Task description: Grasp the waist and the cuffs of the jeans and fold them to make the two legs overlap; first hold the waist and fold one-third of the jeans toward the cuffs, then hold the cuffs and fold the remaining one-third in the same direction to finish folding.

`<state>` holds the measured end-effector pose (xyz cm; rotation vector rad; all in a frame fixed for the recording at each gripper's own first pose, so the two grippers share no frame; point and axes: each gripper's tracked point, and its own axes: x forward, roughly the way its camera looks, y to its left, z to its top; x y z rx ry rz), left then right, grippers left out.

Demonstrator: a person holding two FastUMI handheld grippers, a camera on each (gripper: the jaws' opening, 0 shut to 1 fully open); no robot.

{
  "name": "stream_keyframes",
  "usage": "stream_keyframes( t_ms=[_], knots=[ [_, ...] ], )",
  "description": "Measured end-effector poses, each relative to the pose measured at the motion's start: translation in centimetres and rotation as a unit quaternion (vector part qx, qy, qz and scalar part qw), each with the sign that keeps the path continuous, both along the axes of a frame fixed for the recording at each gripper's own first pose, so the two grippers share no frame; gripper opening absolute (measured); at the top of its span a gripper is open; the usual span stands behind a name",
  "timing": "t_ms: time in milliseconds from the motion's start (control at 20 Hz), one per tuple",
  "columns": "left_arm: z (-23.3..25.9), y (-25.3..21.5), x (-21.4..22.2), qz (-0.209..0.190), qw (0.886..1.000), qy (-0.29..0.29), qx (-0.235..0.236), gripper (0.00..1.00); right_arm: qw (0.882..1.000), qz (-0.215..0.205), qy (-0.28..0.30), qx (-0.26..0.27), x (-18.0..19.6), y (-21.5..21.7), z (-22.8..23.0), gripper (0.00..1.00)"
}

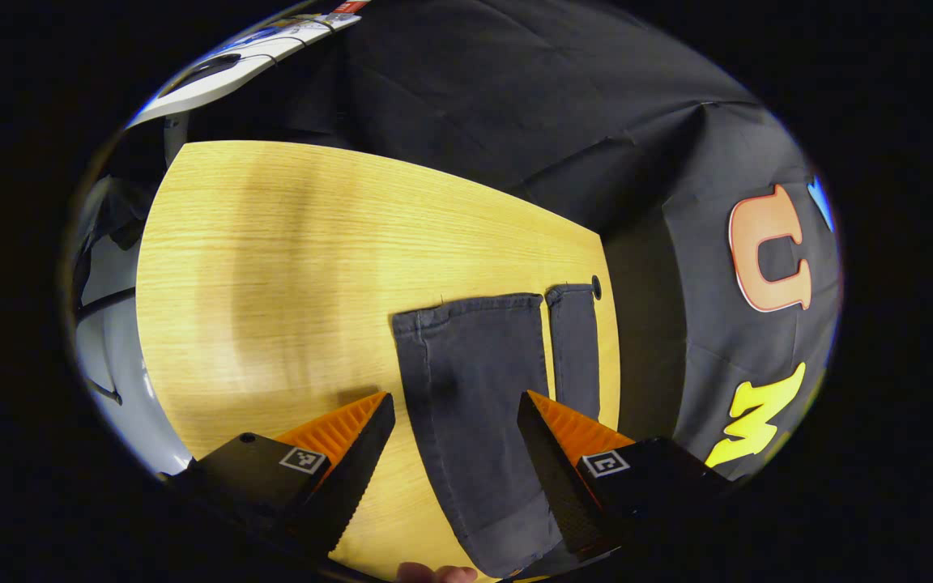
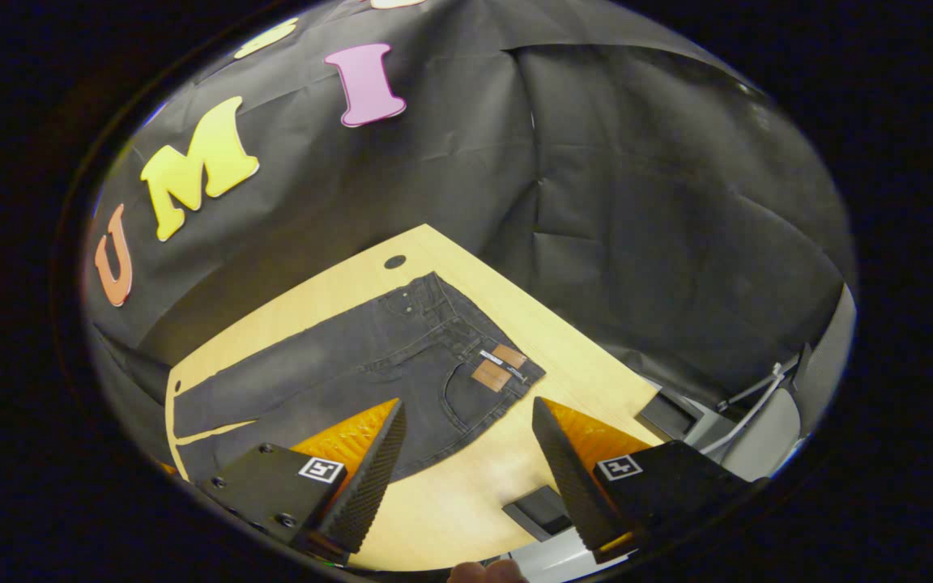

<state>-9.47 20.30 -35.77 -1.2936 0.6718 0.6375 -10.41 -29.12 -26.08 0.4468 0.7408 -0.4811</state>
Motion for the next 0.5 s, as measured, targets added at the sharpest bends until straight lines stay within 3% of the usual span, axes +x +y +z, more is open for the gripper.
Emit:
stream_keyframes(
  t_ms=[300, 350, 400, 500],
  knots=[
    [-1.0, 1.1, 1.8, 0.005, 1.000, 0.004, 0.002, 0.99, 0.992, -0.048, 0.018, 0.117, -0.3, 0.6, -4.1, 0.99],
    [-1.2, 1.3, 2.0, 0.006, 1.000, 0.005, 0.004, 0.98, 0.990, -0.055, 0.021, 0.130, -0.3, 0.5, -4.7, 0.94],
    [-1.2, 1.2, 2.2, 0.004, 1.000, 0.007, 0.007, 0.98, 0.988, -0.060, 0.025, 0.140, -0.3, 0.5, -5.2, 0.99],
    [-1.3, 1.3, 2.8, -0.001, 1.000, 0.006, 0.013, 0.98, 0.986, -0.068, 0.029, 0.152, -0.2, 0.3, -6.2, 0.99]
  ],
)
